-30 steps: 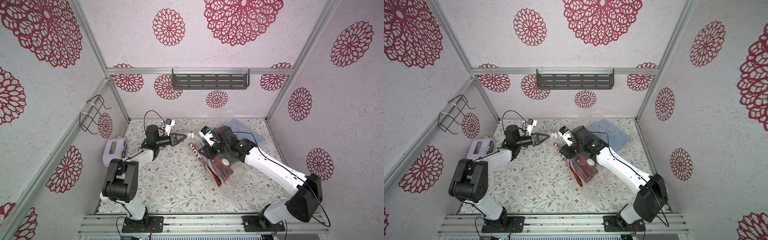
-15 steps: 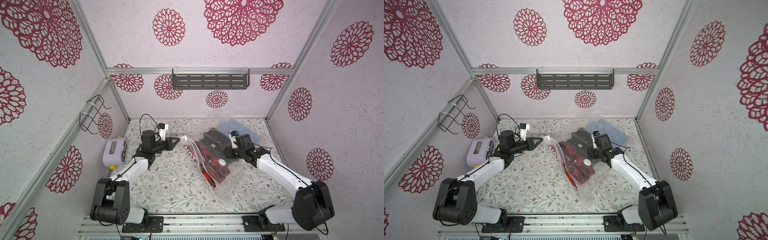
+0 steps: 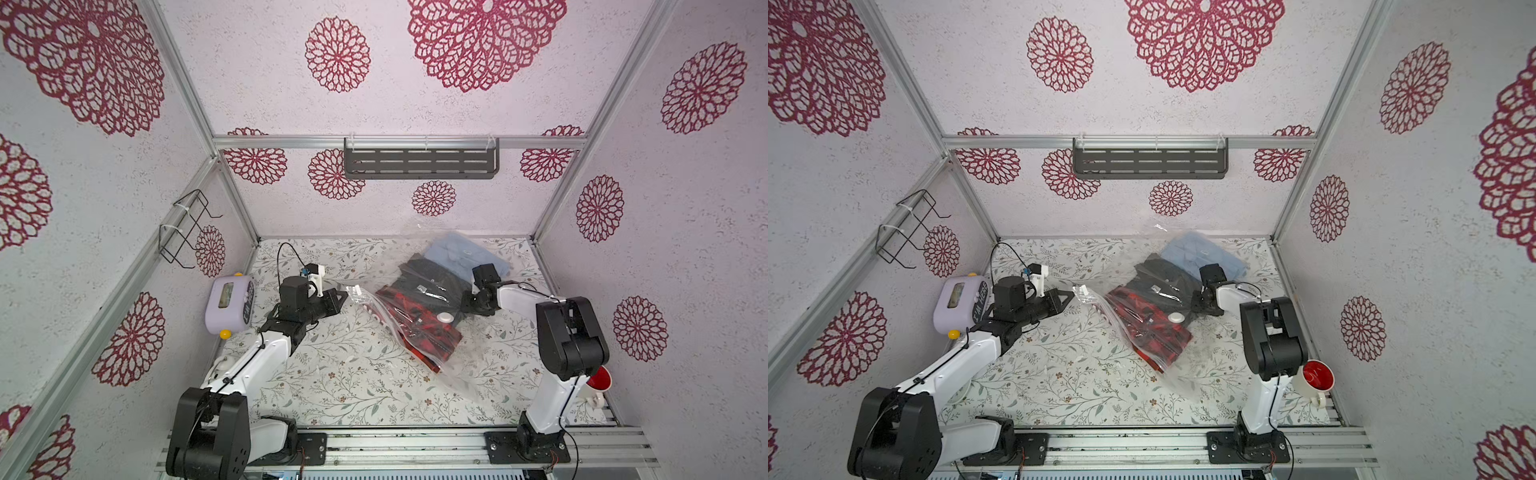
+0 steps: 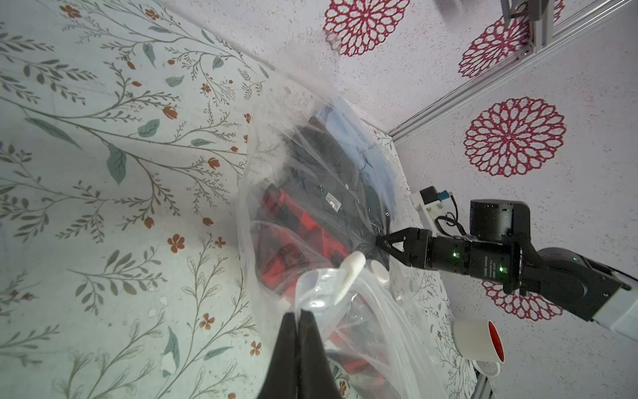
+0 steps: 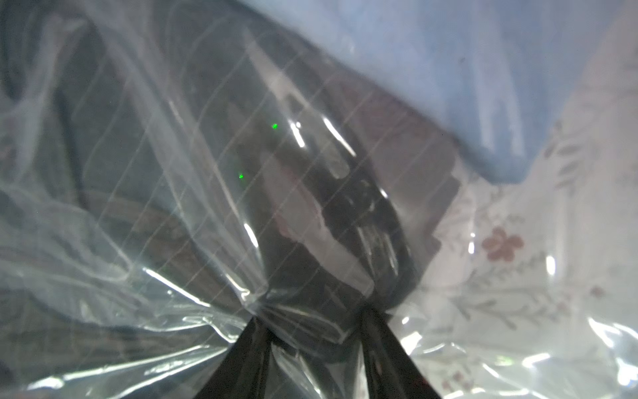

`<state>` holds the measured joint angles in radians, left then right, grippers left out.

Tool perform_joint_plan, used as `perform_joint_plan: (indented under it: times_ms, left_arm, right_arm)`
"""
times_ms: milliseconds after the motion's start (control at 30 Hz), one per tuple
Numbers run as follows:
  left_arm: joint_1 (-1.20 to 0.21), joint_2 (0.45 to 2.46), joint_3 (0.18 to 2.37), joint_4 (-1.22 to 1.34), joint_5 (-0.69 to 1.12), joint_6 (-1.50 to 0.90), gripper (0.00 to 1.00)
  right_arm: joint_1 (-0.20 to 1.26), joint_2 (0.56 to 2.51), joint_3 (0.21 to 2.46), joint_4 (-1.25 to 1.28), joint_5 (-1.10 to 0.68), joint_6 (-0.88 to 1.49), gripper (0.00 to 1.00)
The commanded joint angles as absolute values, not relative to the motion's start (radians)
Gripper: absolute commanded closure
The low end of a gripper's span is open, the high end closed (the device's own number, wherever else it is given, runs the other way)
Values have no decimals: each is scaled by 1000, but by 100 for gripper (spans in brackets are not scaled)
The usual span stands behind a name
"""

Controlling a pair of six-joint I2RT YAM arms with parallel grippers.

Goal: Place the folded shirt into the vacuum bag
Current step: Adjust the vacuum bag at the center of the board.

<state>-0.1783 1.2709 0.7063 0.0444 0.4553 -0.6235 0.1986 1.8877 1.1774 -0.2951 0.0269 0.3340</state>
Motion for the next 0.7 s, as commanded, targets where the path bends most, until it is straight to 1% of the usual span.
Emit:
perform_joint_plan:
  times_ms: [0,67,100,200,300,367,533,667]
  left_arm:
    - [-238,1255,709,51,437,-656,100]
    - [-277,1251,706,50,435,-670,100]
    - [-300,1245,702,50,437,-675,100]
    - [-358,1208,683,23,412,-687,100]
    - [-406,1159,652,8,397,-706,100]
    - [-429,1134,633,5,392,-722,100]
    - [-448,1053,606,-43,348,-731,100]
    - [-445,1007,594,-66,271,-699,100]
  right_arm:
    - [140,1984,1283,-343,128,325,55]
    - [123,2004,1332,-371,121,314,54]
    - [123,1991,1341,-381,119,305,52]
    - [134,1871,1307,-378,73,289,42]
    - [152,1753,1266,-342,-42,275,36]
    - [171,1737,1270,-336,-119,265,35]
    - [253,1802,1293,-300,-329,241,37]
    - [332,1853,1240,-276,-361,209,38]
